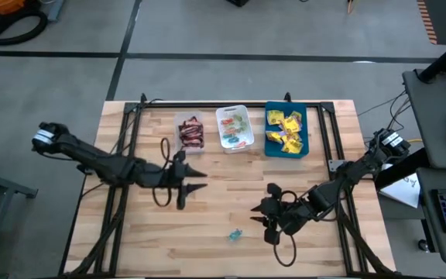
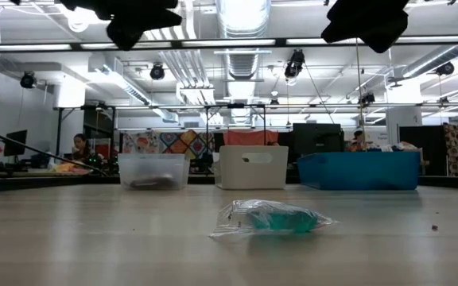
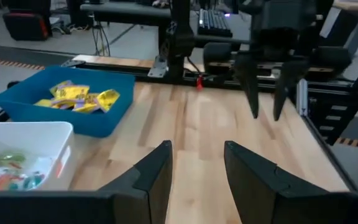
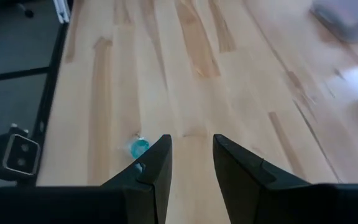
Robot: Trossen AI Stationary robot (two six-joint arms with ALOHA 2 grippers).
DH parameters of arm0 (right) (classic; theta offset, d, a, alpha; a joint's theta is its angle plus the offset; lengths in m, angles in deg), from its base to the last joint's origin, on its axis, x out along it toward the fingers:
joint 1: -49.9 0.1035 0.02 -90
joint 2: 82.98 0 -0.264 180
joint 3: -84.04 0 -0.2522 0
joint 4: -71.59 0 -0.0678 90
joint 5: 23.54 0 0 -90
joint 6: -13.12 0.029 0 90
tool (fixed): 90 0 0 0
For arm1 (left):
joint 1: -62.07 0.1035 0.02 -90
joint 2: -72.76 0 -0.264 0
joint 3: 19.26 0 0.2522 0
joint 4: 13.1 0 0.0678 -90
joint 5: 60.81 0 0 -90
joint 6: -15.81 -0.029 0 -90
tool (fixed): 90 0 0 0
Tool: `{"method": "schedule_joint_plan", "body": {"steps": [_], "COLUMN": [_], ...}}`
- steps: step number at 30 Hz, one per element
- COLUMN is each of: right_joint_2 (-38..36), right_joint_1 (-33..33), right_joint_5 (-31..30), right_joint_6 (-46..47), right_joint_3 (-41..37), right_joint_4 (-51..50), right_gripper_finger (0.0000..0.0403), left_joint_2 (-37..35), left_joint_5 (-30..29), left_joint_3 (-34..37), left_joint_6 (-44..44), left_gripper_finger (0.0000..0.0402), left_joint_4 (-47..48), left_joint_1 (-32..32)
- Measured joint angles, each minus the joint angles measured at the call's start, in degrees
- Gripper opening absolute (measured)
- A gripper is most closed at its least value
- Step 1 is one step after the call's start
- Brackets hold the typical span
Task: Sort candy
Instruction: Put the blue jelly candy into the white bin
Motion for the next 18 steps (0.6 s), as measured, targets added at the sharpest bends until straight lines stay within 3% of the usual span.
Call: {"method": "schedule_joint_plan", "body": {"steps": [8, 18], "right_joint_2": [4.85, 15.78], "right_joint_1": [-1.58, -1.67], "right_joint_5": [1.72, 4.11], "right_joint_6": [-7.8, -17.26], "right_joint_3": [0.47, 7.86], "right_joint_4": [8.52, 7.76], "right_gripper_finger": [0.0109, 0.0109], "left_joint_2": [0.64, 1.56], "left_joint_5": [-9.19, -9.28], "left_joint_3": [2.24, 0.59], "left_joint_6": [0.84, 0.42], "left_gripper_finger": [0.0129, 0.0129], "left_joint_4": [-3.85, -3.78], "left_joint_1": [-6.99, -7.85]}}
